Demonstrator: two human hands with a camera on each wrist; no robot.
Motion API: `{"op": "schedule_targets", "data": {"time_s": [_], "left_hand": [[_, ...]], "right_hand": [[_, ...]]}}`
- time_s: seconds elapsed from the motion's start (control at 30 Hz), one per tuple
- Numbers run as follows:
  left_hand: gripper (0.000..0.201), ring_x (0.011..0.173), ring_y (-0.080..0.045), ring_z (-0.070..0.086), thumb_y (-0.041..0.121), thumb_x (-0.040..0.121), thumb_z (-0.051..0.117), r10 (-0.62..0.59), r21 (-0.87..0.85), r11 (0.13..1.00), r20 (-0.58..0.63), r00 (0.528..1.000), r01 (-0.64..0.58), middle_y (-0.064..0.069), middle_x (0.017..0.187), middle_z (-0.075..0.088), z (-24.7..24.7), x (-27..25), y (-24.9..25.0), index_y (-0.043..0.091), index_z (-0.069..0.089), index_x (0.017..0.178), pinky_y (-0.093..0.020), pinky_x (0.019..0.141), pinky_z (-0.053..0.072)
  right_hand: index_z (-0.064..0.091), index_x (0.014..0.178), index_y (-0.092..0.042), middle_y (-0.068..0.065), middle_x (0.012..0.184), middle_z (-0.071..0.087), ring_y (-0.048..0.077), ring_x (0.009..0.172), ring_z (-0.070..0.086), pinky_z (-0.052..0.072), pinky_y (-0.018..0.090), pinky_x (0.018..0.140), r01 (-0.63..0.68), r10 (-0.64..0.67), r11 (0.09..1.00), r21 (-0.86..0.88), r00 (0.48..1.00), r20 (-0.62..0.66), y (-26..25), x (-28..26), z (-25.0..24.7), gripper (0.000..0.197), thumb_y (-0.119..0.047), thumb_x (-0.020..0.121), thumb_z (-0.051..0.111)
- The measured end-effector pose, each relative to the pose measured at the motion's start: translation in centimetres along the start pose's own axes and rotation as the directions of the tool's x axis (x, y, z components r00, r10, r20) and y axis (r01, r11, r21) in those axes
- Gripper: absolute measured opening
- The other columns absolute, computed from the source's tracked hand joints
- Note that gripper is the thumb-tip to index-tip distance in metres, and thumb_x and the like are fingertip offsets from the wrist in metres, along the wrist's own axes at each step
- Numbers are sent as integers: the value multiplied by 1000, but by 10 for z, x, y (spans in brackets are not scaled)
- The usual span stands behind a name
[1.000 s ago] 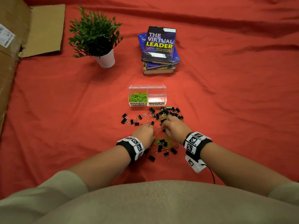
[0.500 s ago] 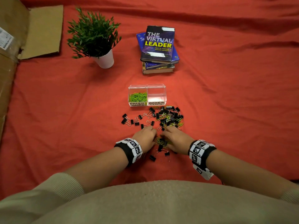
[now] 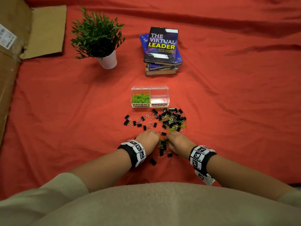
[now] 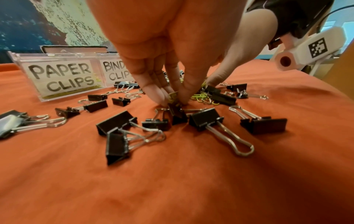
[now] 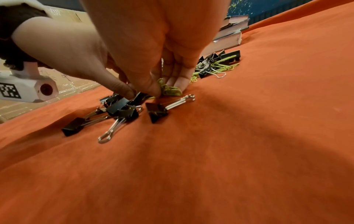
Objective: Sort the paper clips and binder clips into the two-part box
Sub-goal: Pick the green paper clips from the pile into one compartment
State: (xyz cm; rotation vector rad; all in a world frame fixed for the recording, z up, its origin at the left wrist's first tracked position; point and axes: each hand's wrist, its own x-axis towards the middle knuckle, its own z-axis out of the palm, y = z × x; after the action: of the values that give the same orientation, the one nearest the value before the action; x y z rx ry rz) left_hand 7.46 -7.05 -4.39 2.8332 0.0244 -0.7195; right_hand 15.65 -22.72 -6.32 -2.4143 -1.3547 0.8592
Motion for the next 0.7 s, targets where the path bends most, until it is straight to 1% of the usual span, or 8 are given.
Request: {"op": "schedule_targets", "data": {"time_s": [0.1, 0.2, 0.3, 0.4, 0.5, 0.57, 0.63, 0.7], "left_hand": [[29, 107, -34, 55, -2, 88, 43, -9, 2, 1000, -1, 1000, 9, -16, 114, 57, 0, 0, 0, 2, 49, 117, -41, 81, 48], [31, 109, -34, 55, -4, 87, 44, -7, 29, 1000, 0, 1000, 7, -17, 117, 55, 0, -1, 0, 1, 47, 118, -41, 83, 48], [32, 112, -36, 53, -3, 90, 43, 4, 83, 997, 11, 1000, -5, -19, 121, 53, 0, 0, -1, -1, 44, 121, -43, 86, 48], [31, 113, -37, 52, -1, 92, 40, 9, 108, 994, 15, 1000, -10, -20, 123, 52, 0, 2, -1, -1, 44, 123, -43, 88, 47], [32, 115, -35, 51, -2, 93, 38, 18, 101, 995, 17, 1000, -20, -22, 123, 51, 1, 1, -2, -3, 43, 124, -44, 88, 47], [32, 114, -37, 51, -2, 92, 40, 31, 101, 994, 18, 999, -33, -23, 123, 51, 1, 0, -3, -3, 42, 124, -45, 86, 48], [35, 113, -38, 51, -4, 89, 44, 36, 92, 995, 34, 999, -39, -23, 123, 50, 0, -1, -6, -3, 41, 124, -46, 84, 49], [42, 114, -38, 51, -7, 86, 48, 39, 69, 997, 67, 997, -44, -23, 125, 47, -1, -2, -9, -4, 39, 127, -46, 86, 49]], "right_hand": [[60, 117, -9, 8, 114, 61, 23, 106, 56, 45, 31, 92, -44, 45, 997, 58, 999, -15, -2, 3, -6, 32, -10, 86, 52], [67, 104, -12, 3, 96, 66, 13, 79, 59, 51, 28, 76, -146, 160, 958, 245, 986, -40, -5, 7, -20, 22, -9, 83, 58], [69, 91, -7, 1, 71, 66, 10, 57, 58, 53, 26, 60, -277, 294, 792, 544, 954, 58, -8, 17, -44, 11, -4, 82, 65], [69, 91, -3, 5, 78, 70, 16, 58, 62, 58, 27, 57, -313, 329, 581, 751, 935, 135, -17, 32, -75, 9, -3, 82, 67], [67, 89, 1, 3, 89, 68, 14, 67, 61, 56, 23, 54, -271, 340, 469, 840, 934, 112, -32, 57, -104, 7, -3, 84, 63], [66, 81, -3, 6, 85, 66, 15, 64, 58, 56, 25, 55, -248, 334, 467, 849, 938, 91, -41, 79, -118, 4, -3, 84, 63], [67, 80, -5, 8, 78, 66, 17, 62, 59, 58, 30, 62, -233, 333, 539, 809, 942, 50, -48, 104, -126, 3, -6, 83, 66], [68, 85, 0, 11, 79, 69, 19, 66, 62, 58, 32, 66, -222, 342, 638, 738, 940, -13, -52, 127, -126, 8, -8, 83, 67]]}}
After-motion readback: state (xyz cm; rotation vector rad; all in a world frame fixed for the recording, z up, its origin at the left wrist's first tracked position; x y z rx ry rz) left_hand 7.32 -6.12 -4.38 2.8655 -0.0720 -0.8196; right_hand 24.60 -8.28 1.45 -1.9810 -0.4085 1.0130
